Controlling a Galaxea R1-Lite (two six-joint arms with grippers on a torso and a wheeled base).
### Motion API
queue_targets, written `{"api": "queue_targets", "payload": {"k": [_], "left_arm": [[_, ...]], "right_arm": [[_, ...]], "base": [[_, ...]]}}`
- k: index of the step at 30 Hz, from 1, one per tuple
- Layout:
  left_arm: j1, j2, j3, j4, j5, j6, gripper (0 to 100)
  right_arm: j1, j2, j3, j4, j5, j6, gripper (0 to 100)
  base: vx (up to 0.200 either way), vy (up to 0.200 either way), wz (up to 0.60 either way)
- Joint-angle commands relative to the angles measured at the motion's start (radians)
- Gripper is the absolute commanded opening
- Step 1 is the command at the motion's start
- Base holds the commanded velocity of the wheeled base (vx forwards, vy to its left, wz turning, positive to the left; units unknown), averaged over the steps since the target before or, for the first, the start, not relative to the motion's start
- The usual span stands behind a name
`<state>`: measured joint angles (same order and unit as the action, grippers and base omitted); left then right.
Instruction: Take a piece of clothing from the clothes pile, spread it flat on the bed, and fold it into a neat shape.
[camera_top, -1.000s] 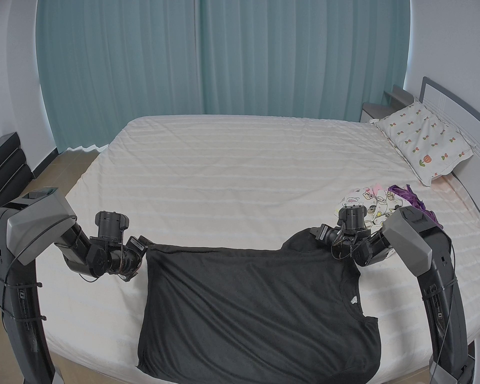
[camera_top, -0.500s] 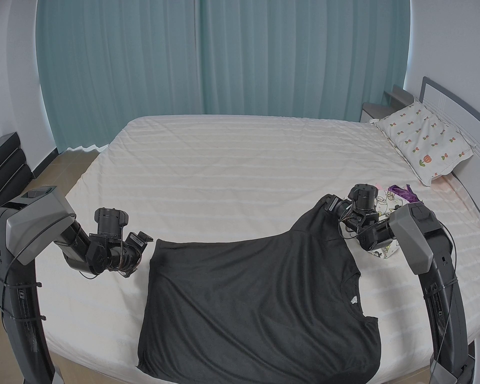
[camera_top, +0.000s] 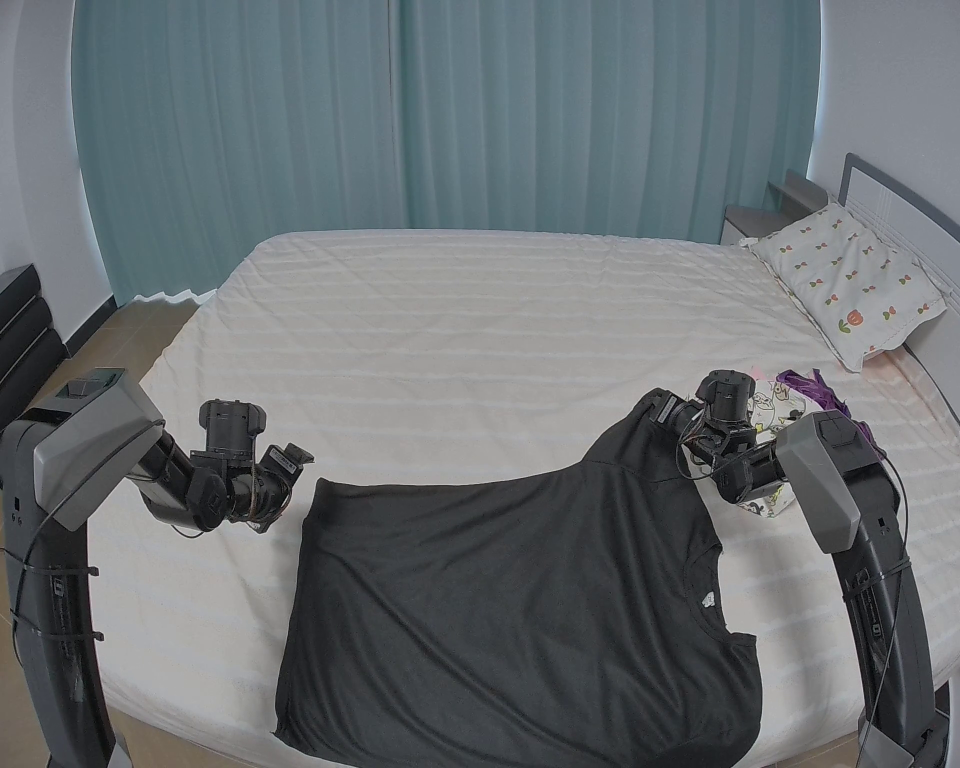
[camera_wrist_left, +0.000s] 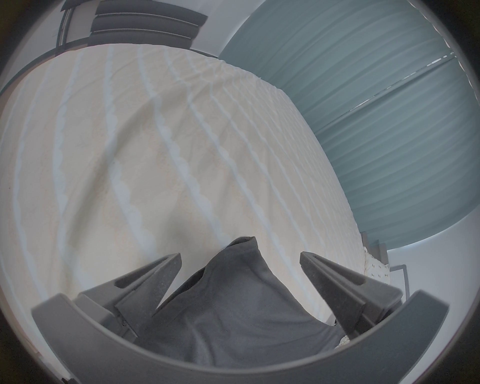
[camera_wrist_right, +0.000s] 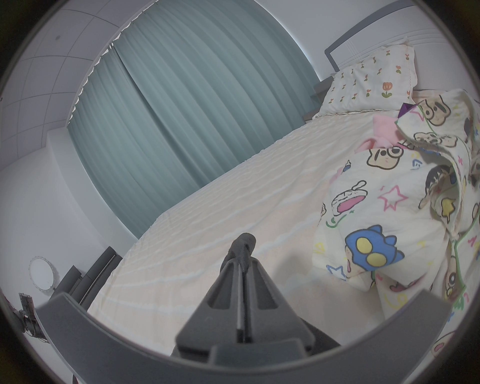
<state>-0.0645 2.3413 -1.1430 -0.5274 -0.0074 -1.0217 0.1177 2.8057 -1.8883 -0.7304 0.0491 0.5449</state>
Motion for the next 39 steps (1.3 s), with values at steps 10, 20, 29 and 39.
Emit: {"api": "queue_targets", "payload": {"k": [10, 20, 29, 39], "left_arm": [[-0.063, 0.176, -0.270, 0.130, 0.006, 0.064, 100], [-0.080, 0.254, -0.336, 0.139, 0.104, 0.173, 0], [-0.075, 0.257, -0.386, 0.141, 0.149, 0.180, 0], [-0.026, 0.257, -0.523, 0.142, 0.205, 0.183, 0]], "right_arm": [[0.007, -0.005, 0.066, -0.012, -0.008, 0.000, 0], [0.013, -0.005, 0.072, -0.012, -0.008, 0.000, 0], [0.013, -0.006, 0.063, -0.014, -0.020, 0.000, 0], [-0.001, -0.017, 0.003, -0.043, -0.057, 0.000, 0]], "base": [[0.000, 0.000, 0.00], [0.000, 0.000, 0.00], [0.000, 0.000, 0.00], [0.000, 0.000, 0.00]]}}
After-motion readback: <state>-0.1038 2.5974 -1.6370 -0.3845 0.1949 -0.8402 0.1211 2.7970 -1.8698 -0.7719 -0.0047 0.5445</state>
